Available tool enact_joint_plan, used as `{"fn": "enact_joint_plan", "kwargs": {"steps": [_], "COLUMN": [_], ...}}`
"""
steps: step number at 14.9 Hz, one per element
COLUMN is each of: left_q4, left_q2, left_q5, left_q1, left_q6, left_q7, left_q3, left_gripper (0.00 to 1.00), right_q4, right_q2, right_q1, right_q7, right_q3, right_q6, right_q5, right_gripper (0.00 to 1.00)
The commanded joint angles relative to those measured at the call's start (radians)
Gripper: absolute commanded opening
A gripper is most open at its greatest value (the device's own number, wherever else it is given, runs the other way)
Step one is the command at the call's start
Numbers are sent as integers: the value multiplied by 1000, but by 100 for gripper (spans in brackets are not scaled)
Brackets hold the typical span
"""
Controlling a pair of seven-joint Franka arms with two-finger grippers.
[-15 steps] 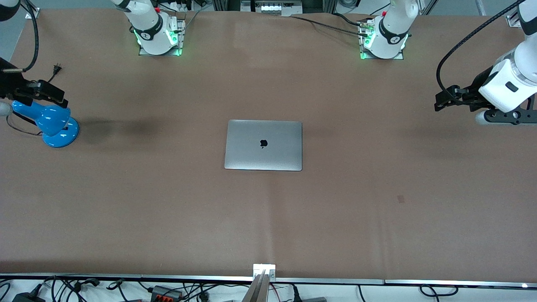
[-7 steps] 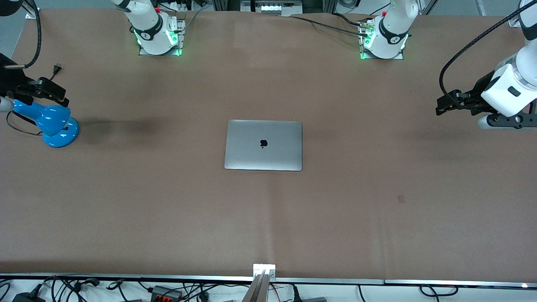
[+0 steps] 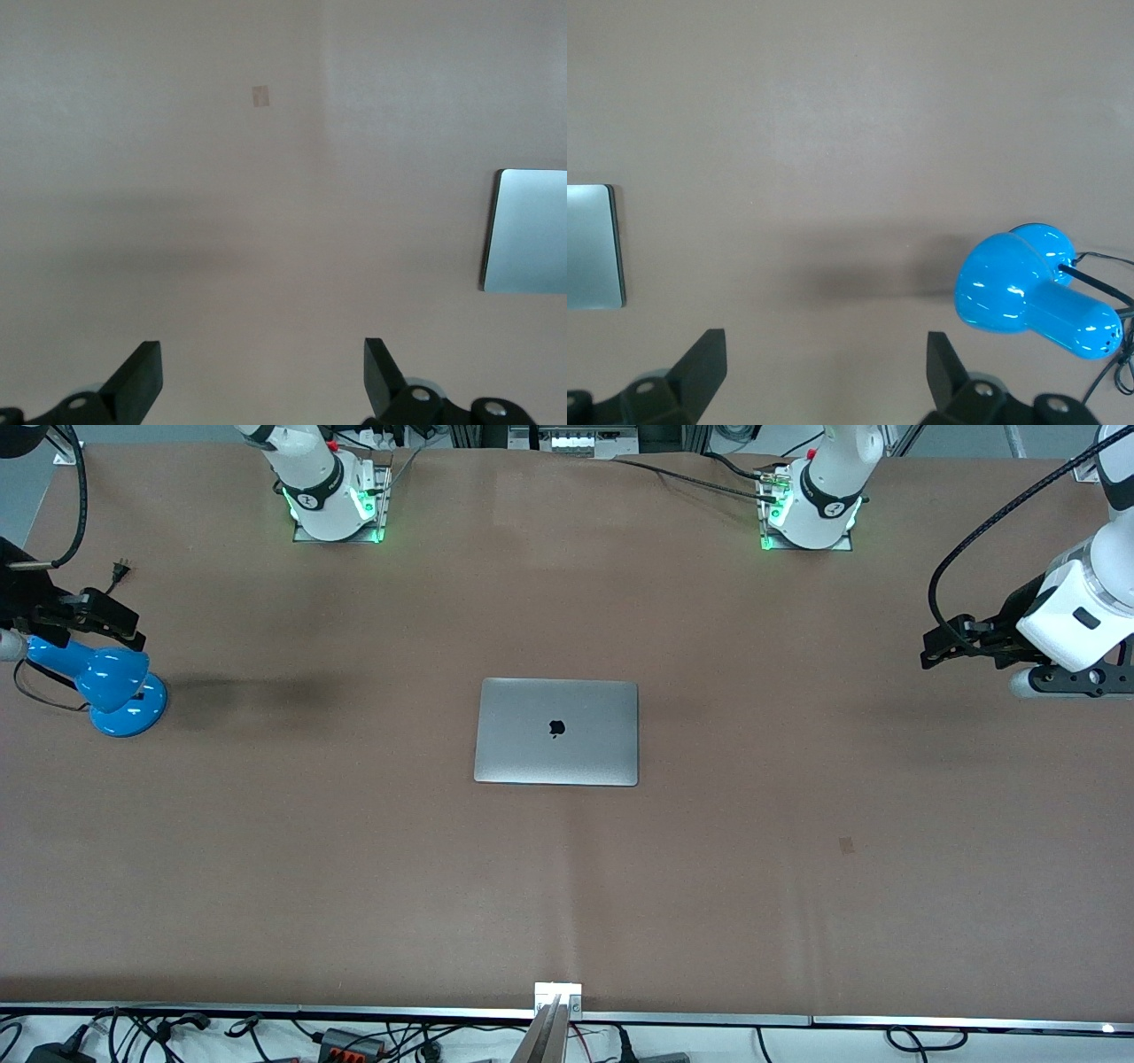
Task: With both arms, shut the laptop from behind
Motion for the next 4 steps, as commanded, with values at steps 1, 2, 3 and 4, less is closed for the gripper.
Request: {"fn": "enact_joint_plan", "kwargs": {"steps": [1, 2, 3, 4], "left_q4": [9, 9, 9, 9], "left_q2": [-3, -3, -3, -3], "left_q5": [-13, -13, -13, -13], "left_q1": [2, 2, 2, 2], "left_q6": [-5, -5, -5, -5], "left_q7": [4, 1, -1, -1], "left_q3": [3, 3, 3, 3], "left_gripper": [100, 100, 100, 100], "right_q4": [-15, -17, -15, -17], "right_q2": [-23, -23, -23, -23], "right_q1": [-13, -13, -13, -13], "right_q7": [-8, -8, -8, -8], "right_q3": [9, 9, 9, 9], "right_q6": [1, 1, 1, 3], "right_q5": [-9, -9, -9, -9], "right_gripper": [100, 100, 100, 100]}}
